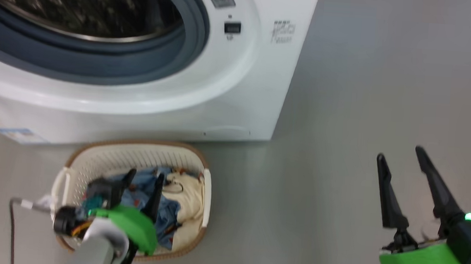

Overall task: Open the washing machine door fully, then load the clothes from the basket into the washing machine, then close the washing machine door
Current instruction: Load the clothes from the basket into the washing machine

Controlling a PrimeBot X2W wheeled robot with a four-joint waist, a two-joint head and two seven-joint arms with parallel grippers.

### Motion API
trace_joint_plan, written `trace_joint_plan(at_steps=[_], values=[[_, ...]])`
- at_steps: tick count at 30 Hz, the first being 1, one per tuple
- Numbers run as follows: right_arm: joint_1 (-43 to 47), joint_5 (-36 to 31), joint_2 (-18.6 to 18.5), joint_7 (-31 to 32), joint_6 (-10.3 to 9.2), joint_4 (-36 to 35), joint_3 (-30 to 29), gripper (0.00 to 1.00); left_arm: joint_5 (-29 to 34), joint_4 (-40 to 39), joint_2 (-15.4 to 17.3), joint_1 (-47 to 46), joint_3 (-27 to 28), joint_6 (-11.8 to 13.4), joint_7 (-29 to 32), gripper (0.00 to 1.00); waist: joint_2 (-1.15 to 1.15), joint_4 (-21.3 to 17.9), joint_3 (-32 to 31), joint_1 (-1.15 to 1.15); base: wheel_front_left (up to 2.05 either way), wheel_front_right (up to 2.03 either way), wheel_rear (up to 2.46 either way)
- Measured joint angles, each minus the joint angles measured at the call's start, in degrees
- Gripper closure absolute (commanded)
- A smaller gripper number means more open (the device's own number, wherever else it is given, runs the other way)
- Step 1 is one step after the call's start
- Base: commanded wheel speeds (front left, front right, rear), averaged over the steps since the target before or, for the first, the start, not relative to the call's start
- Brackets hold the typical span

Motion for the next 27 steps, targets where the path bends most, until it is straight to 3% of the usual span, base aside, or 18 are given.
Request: trace_joint_plan(at_steps=[5, 14, 27], values=[[-3.73, 0.01, -0.57, -0.09, 0.0, -0.79, 0.32, 0.0, -2.98, 10.66, -1.36, -9.95, -2.13, -0.51, -0.74, 0.0, 0.0, -0.33, 6.09, 0.0, 0.0, 0.0, 0.0], [-8.06, 0.35, -1.21, -0.55, 0.0, -1.42, 0.91, 0.0, -8.94, 21.78, -1.8, -18.97, -5.26, -0.92, -1.55, 0.0, 0.0, -1.22, 15.53, 0.0, 0.0, 0.0, 0.0], [-10.18, 0.33, -1.92, -1.01, 0.0, -4.19, 0.45, 0.0, -18.96, 26.21, -1.45, -26.5, -9.51, -0.92, -0.96, 0.0, 0.0, -3.24, 28.24, 0.0, 0.0, 0.0, 0.0]])
